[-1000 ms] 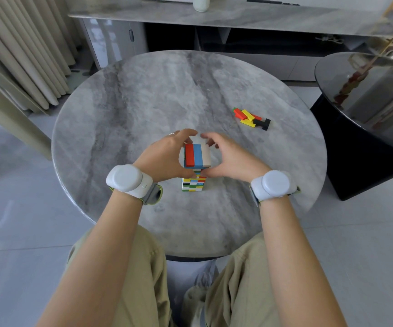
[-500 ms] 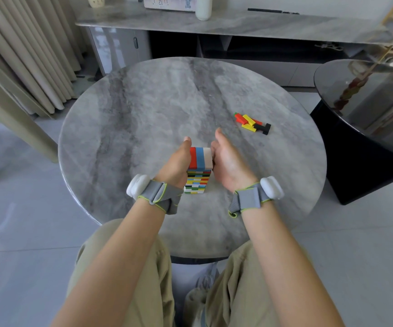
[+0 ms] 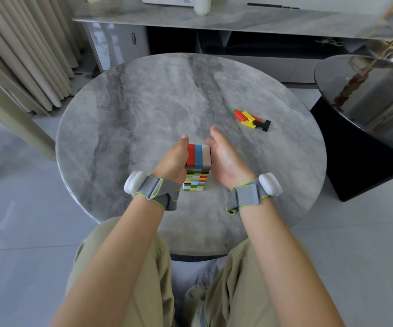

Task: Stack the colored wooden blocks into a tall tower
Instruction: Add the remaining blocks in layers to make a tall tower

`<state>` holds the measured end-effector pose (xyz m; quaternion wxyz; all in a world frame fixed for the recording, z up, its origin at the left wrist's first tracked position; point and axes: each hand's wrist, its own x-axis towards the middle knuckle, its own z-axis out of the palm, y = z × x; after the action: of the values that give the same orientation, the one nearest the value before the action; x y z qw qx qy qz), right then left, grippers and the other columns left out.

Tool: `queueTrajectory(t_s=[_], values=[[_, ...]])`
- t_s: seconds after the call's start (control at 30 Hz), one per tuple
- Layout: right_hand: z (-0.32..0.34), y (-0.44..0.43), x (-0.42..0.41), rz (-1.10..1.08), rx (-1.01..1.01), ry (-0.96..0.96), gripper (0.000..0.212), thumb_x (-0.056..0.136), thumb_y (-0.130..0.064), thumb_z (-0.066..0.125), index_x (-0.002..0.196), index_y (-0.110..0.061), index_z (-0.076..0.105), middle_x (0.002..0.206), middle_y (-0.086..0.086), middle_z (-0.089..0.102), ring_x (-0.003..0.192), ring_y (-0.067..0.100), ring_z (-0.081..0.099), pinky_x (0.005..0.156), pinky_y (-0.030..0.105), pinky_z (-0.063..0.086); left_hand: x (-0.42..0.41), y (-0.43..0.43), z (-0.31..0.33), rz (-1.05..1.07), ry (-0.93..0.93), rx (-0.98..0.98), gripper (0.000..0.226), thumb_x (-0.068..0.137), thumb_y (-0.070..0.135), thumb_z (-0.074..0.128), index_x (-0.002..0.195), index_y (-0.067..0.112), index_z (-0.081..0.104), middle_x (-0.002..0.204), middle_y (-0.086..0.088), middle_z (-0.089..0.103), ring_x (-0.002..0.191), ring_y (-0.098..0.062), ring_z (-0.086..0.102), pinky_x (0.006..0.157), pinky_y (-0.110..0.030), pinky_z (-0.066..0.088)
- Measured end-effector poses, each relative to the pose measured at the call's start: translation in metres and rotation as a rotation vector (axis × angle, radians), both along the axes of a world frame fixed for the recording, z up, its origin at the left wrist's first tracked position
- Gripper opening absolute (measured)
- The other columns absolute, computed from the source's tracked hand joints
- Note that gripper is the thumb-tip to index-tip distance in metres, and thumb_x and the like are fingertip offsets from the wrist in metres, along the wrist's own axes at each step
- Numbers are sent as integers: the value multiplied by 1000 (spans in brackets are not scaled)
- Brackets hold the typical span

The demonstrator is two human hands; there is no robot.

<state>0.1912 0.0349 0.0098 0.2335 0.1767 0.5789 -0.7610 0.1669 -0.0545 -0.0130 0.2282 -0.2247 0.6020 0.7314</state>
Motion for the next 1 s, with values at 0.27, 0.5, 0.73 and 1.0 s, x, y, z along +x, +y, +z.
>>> queueTrajectory(t_s=[0.27, 0.5, 0.73, 1.0], values=[[5, 1, -1, 59, 23, -2, 70, 98, -53, 18, 145, -2, 21, 150, 21, 28, 134, 30, 39, 84, 29, 38, -1, 0, -2, -4, -2, -6, 52, 100, 42, 27, 123, 1, 47, 93, -17, 61, 73, -25, 60, 68, -30, 49], [7, -1, 0, 58, 4, -15, 74, 97, -55, 17, 146, 0, 16, 152, 21, 20, 136, 33, 36, 107, 36, 34, -3, 0, -5, -4, -2, 4, 52, 100, 42, 28, 125, 0, 46, 107, -21, 61, 82, -29, 62, 69, -32, 50], [-1, 3, -8, -36, 56, 52, 63, 99, -51, 20, 149, -12, 17, 153, 5, 27, 140, 18, 28, 90, 20, 30, 0, -2, 2, -91, 75, -104, 58, 102, 39, 24, 141, -3, 31, 116, -14, 56, 116, -27, 56, 85, -24, 47], [-11, 47, -17, -253, 170, 135, 45, 100, -36, 33, 140, -17, 39, 141, -3, 41, 130, 10, 37, 92, 18, 30, 10, 0, 45, -232, 491, -337, 56, 101, 42, 24, 151, 19, 11, 159, 5, 7, 147, -10, 7, 121, -35, 8]])
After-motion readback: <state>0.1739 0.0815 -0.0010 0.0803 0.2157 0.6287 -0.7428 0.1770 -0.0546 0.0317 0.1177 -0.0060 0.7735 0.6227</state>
